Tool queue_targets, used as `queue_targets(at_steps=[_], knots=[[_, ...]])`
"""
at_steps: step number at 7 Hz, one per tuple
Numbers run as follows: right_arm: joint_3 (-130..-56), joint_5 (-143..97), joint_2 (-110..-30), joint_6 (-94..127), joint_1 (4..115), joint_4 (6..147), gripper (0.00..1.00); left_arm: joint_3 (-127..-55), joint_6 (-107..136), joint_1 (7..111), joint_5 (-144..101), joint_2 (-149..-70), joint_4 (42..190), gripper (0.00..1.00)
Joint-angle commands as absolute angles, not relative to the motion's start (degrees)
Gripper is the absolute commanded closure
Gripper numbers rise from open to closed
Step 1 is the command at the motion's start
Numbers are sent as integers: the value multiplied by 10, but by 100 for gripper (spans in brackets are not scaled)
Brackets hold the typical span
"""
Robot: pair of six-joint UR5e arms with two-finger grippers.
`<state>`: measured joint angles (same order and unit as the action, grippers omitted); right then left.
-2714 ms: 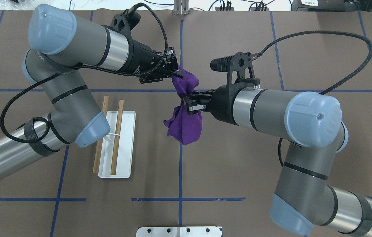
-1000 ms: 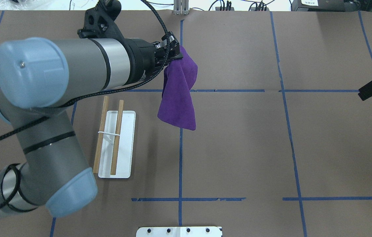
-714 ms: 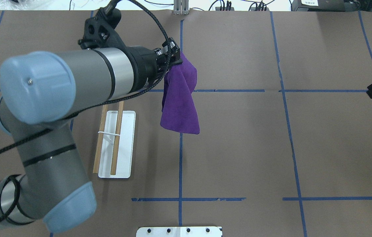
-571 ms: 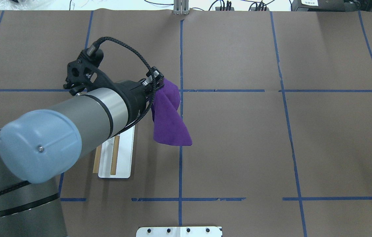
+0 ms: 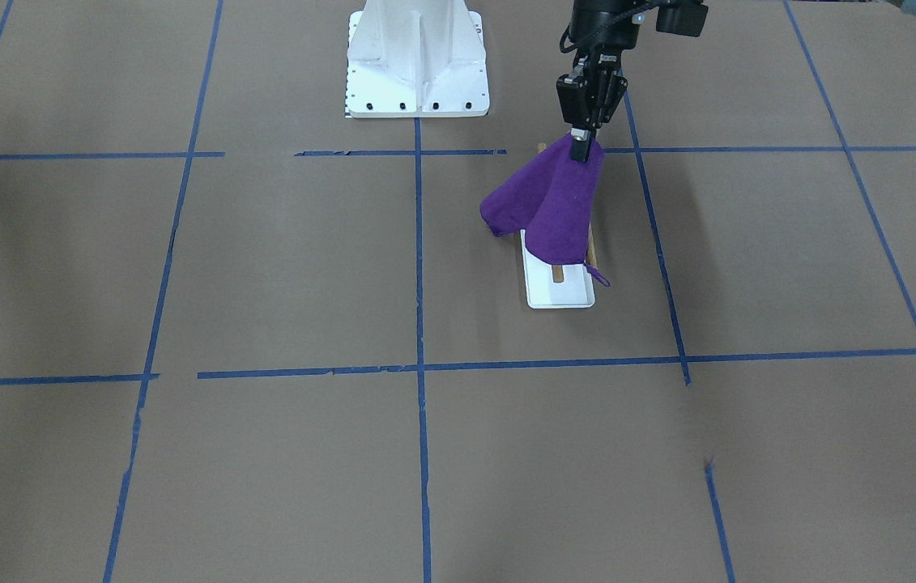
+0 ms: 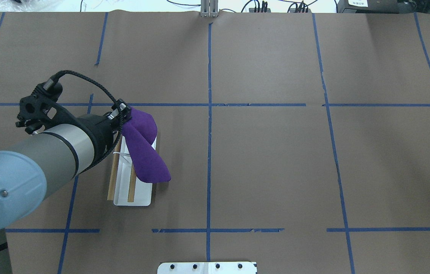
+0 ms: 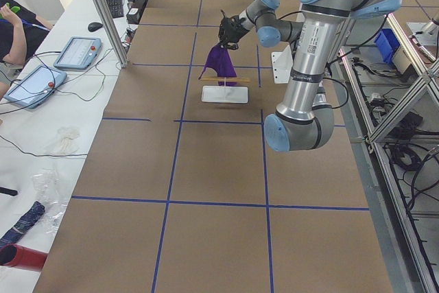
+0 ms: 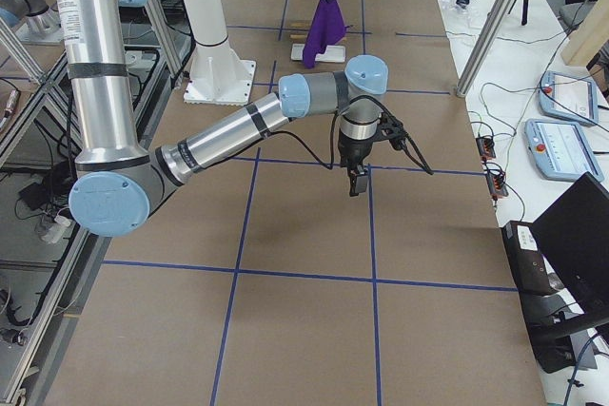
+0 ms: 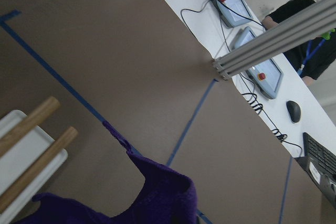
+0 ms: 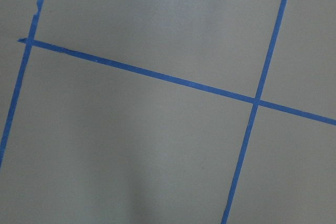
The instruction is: Hang towel on rack
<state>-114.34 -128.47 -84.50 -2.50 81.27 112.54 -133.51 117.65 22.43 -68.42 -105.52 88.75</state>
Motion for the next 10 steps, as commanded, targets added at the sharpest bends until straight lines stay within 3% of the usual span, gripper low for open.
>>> queue_targets(at_steps=[1,5,6,7,10], knots=[[-1143,-1287,-844,-25,815,1124,0,-1334,1167,260,-687,-973,890,100],[-1143,-1293,-844,-25,817,1124,0,-1303,1144,265,-685,-943,896,100],[-1143,-1293,-844,-25,817,1124,0,-1302,1141,266,-685,-941,900,55],[-1143,-1293,-845,-25,822,1124,0,-1290,1103,266,-685,-941,901,1],[-1118,-1321,-856,-42,857,1124,0,-1296,1005,272,-709,-942,902,0]])
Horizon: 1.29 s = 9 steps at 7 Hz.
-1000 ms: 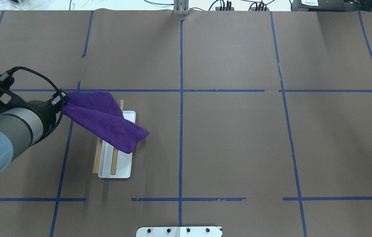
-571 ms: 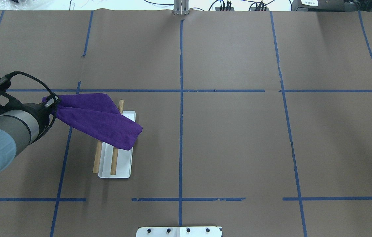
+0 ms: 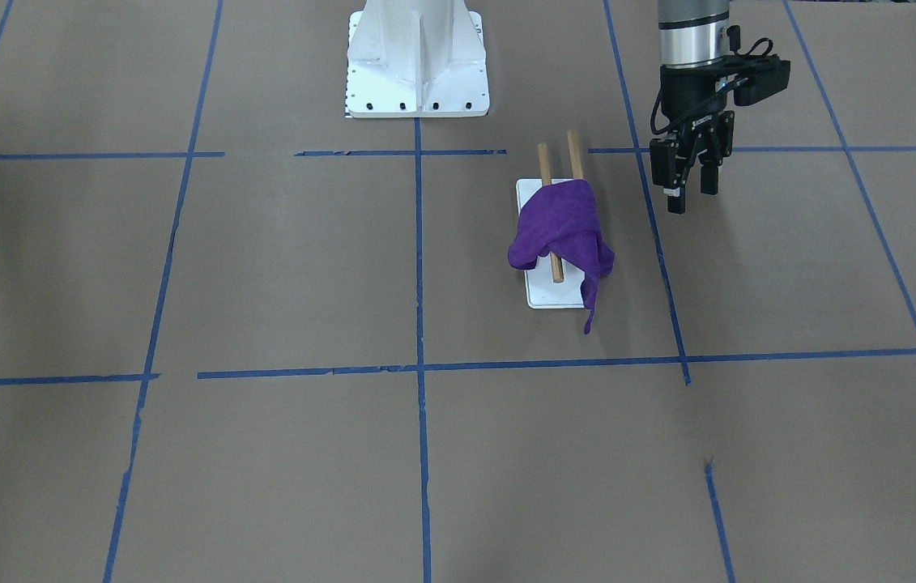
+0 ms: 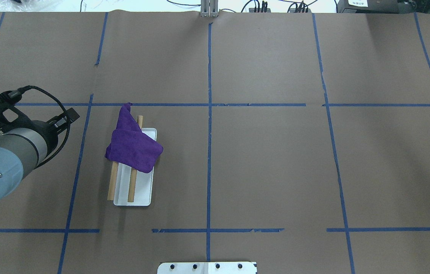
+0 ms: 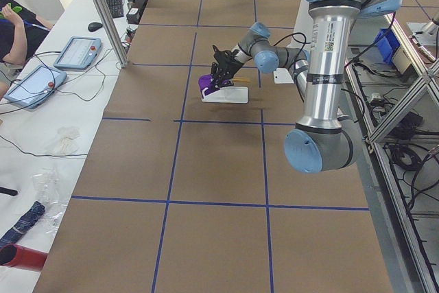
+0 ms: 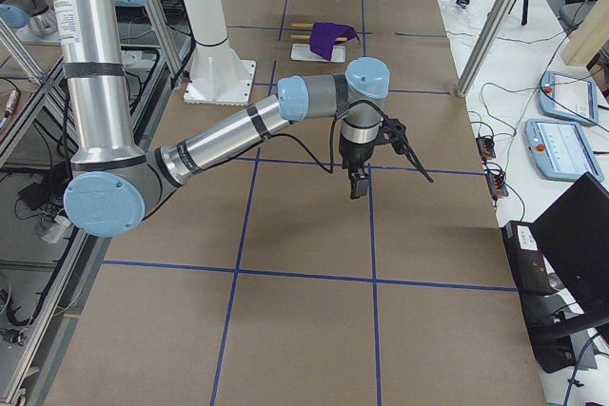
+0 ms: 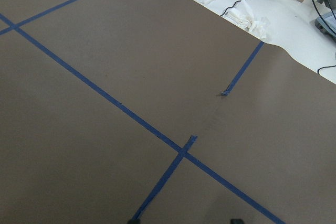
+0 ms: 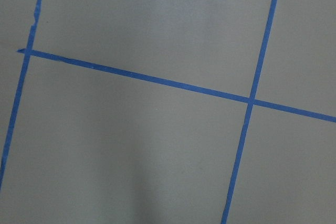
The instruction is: Hang towel on rack
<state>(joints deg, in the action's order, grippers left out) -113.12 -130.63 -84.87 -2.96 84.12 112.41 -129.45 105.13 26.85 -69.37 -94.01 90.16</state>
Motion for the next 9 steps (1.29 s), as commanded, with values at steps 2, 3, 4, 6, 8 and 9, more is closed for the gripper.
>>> queue_targets(at_steps=[2,3,4,6,8,9], knots=[[-1100,-1322,-877,-99,886,1124,0,-1288,818,372,-874,-945,935,0],[-1094,-1322,-890,-118,902,1124,0,-1278,716,430,-935,-945,939,0],[-1092,-1324,-909,-128,917,1124,0,-1254,618,488,-980,-952,938,0],[-1066,-1338,-943,-141,937,1091,0,-1183,402,619,-1100,-960,934,0],[-982,-1358,-954,-134,942,970,0,-1093,177,747,-1212,-959,930,0],[-974,-1354,-951,-120,941,937,0,-1065,107,788,-1231,-951,928,0]])
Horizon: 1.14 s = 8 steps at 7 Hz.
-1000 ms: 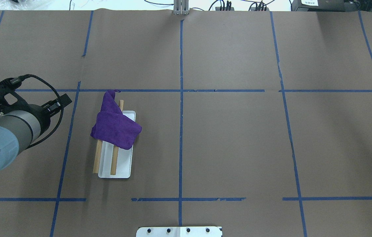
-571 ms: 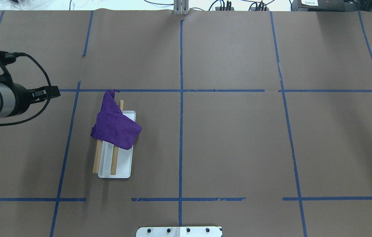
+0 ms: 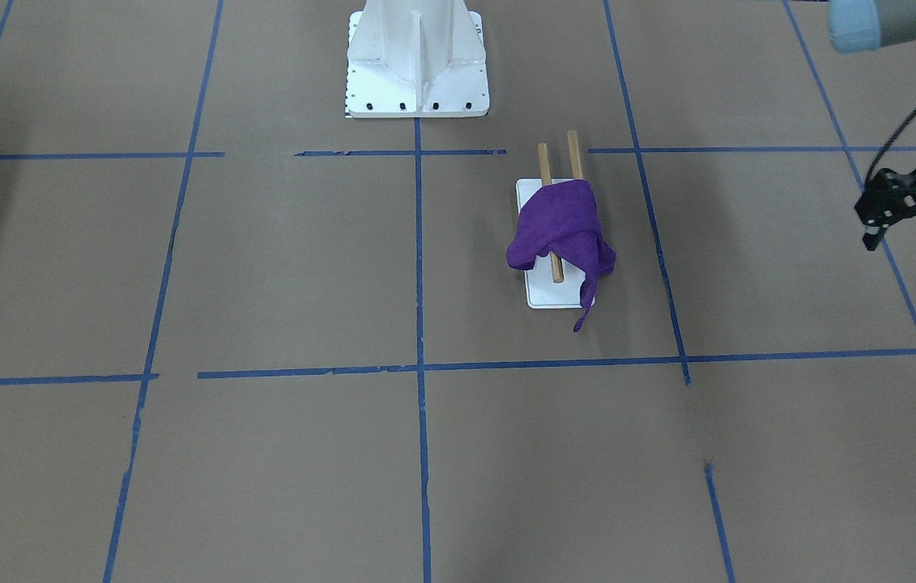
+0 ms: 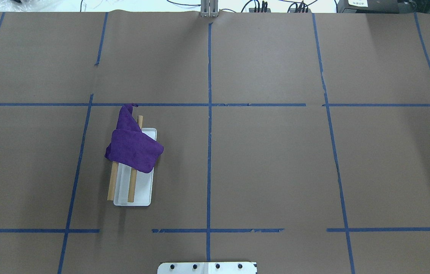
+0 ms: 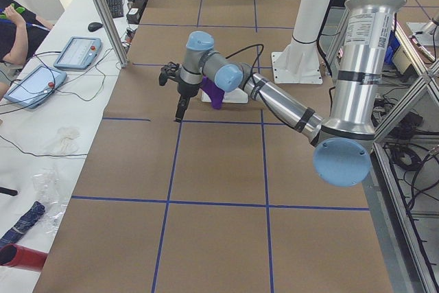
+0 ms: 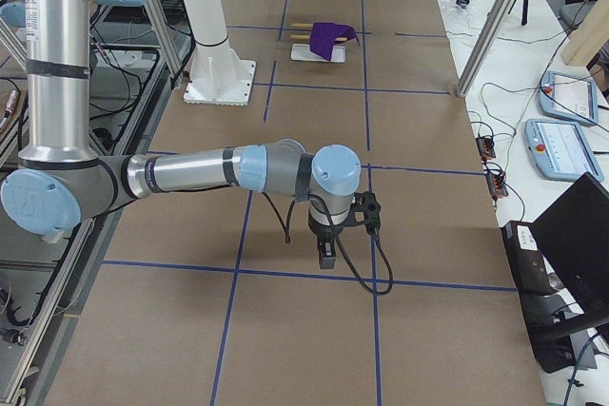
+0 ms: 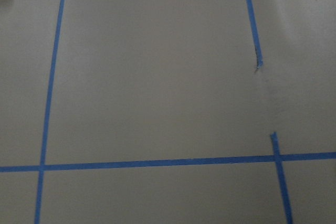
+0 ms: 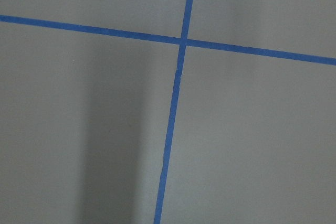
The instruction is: Hang towel on rack
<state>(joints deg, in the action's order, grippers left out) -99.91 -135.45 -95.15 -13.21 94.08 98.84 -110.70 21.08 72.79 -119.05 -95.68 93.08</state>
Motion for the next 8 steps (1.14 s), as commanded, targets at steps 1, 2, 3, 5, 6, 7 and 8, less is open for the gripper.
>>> queue_targets(at_steps=[1,2,3,5,6,7,8], knots=[[-958,-1352,-947,-106,940,931,0,-1038,58,821,-1232,-941,919,0],[-942,-1353,-942,-102,940,901,0,-1007,0,856,-1232,-941,894,0],[-934,-1354,-942,-83,940,889,0,-967,-40,879,-1241,-940,883,0],[-932,-1357,-941,-72,940,867,0,-907,-82,924,-1251,-940,885,0],[-929,-1358,-941,-64,940,867,0,-874,-83,926,-1301,-932,891,0],[-928,-1360,-941,-50,940,866,0,-871,-80,925,-1311,-924,893,0],[-928,-1361,-944,-49,940,867,0,-869,-75,925,-1311,-925,893,0]])
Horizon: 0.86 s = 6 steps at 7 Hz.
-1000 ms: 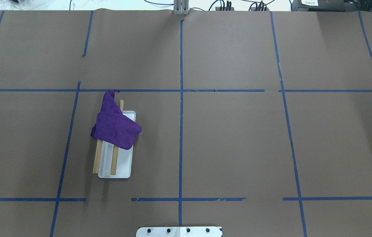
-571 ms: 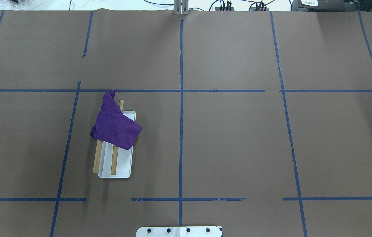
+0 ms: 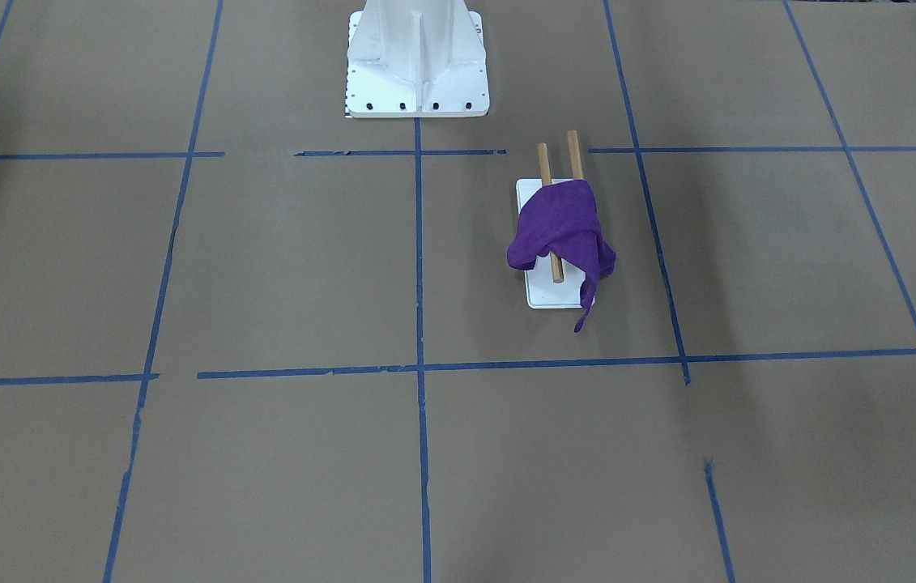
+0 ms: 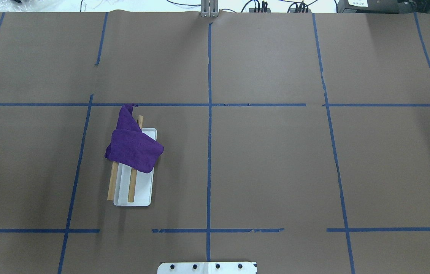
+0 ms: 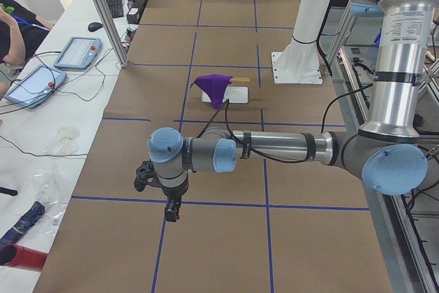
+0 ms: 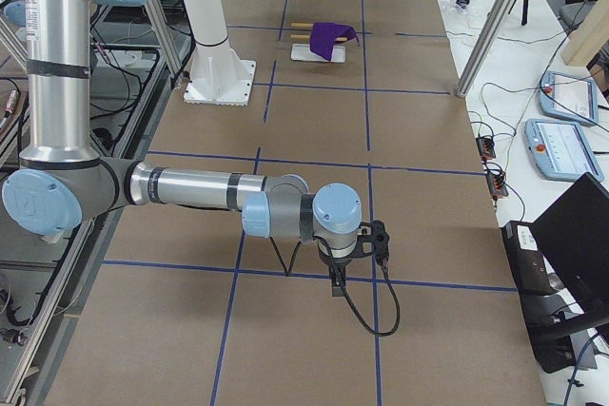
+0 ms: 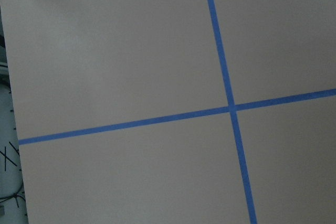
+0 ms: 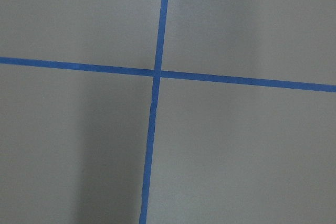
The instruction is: Hang towel on rack
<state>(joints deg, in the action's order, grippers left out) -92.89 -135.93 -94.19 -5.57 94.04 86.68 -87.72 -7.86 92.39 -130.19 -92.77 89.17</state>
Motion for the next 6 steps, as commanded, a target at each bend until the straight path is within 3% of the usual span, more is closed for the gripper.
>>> queue_targets(at_steps=[1,6], knots=[[-928,-1364,-947,-48,940,867,0,-875,-56,925,-1312,-925,893,0],[-918,-1369,-954,-47,940,867,0,-896,23,922,-1340,-928,893,0]])
